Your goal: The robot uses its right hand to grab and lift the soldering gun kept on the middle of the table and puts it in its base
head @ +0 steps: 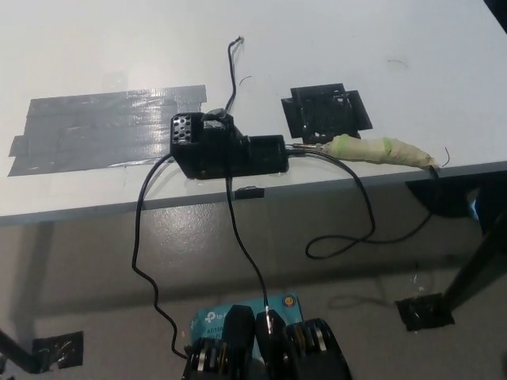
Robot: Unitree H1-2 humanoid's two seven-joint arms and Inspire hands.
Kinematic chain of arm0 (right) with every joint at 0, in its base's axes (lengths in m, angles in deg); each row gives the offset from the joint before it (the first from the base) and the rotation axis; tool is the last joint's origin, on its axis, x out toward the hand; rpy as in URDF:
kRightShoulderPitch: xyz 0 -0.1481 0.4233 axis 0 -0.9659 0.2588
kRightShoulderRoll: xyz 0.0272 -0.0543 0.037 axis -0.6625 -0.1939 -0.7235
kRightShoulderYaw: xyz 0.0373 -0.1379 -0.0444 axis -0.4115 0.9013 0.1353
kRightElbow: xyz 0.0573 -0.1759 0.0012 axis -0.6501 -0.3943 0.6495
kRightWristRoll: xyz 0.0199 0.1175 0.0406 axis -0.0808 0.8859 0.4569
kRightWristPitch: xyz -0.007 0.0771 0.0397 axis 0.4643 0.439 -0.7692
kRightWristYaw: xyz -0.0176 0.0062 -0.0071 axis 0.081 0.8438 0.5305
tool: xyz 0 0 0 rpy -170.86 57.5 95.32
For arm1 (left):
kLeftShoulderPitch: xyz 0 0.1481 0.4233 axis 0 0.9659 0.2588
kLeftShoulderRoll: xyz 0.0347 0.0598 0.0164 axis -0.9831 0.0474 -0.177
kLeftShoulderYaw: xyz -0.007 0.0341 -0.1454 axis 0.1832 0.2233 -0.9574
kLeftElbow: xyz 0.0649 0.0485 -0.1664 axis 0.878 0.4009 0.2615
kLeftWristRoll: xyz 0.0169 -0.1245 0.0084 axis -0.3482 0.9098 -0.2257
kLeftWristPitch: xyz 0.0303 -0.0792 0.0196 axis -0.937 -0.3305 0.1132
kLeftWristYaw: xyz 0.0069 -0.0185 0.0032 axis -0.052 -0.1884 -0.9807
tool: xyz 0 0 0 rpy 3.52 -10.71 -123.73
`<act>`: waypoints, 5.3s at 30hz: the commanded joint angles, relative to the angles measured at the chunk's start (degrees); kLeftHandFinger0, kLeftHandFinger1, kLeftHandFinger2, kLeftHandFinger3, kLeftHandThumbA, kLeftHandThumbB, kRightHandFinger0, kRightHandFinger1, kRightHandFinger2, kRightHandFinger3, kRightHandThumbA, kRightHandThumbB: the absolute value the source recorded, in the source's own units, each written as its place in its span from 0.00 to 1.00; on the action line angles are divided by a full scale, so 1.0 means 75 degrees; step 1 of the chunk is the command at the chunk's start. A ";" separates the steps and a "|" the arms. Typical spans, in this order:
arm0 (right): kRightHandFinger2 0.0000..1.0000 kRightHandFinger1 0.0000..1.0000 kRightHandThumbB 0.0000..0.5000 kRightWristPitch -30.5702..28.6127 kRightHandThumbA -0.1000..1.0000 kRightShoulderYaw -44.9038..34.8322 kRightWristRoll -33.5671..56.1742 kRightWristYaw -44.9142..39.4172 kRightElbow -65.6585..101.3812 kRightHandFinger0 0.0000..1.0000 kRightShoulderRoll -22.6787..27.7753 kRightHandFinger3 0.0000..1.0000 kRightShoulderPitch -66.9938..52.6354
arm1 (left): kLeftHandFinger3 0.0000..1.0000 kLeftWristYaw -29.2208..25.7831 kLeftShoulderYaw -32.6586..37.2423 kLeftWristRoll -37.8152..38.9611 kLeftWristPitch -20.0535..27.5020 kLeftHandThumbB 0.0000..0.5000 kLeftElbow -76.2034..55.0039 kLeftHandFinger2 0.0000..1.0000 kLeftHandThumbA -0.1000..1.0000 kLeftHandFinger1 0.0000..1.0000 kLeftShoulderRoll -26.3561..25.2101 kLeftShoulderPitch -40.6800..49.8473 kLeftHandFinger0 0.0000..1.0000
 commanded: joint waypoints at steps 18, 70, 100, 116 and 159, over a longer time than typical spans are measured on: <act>1.00 1.00 0.97 0.1441 0.70 0.2162 -0.1441 -0.1257 0.1730 1.00 0.0952 1.00 0.3419 | 1.00 -0.0204 -0.0723 0.0842 -0.0152 0.04 0.0000 1.00 1.00 1.00 0.0109 0.0245 1.00; 1.00 1.00 0.64 0.0996 0.47 0.5295 -0.3904 -0.2386 -0.3903 1.00 -0.0209 1.00 0.6332 | 1.00 -0.0165 -0.0191 0.0440 0.0073 0.10 0.0163 1.00 1.00 1.00 -0.0065 0.0135 1.00; 1.00 1.00 0.59 0.0534 0.49 0.6080 -0.5083 -0.2256 -0.5571 1.00 -0.0699 1.00 0.6918 | 1.00 -0.0143 -0.0125 0.0399 0.0228 0.39 -0.0223 1.00 1.00 1.00 0.0002 0.0211 1.00; 1.00 1.00 0.65 0.0379 0.50 0.5570 -0.4568 -0.2607 -0.5447 1.00 -0.0902 1.00 0.7134 | 1.00 0.0006 0.0144 0.0346 0.0222 0.33 -0.0048 1.00 1.00 1.00 -0.0071 0.0146 1.00; 1.00 1.00 1.00 0.1265 0.38 0.5560 -0.3622 -0.5938 -0.5750 1.00 0.0108 1.00 0.7702 | 1.00 0.0258 -0.0078 0.0607 0.0192 0.58 -0.0150 1.00 1.00 1.00 -0.0040 0.0575 1.00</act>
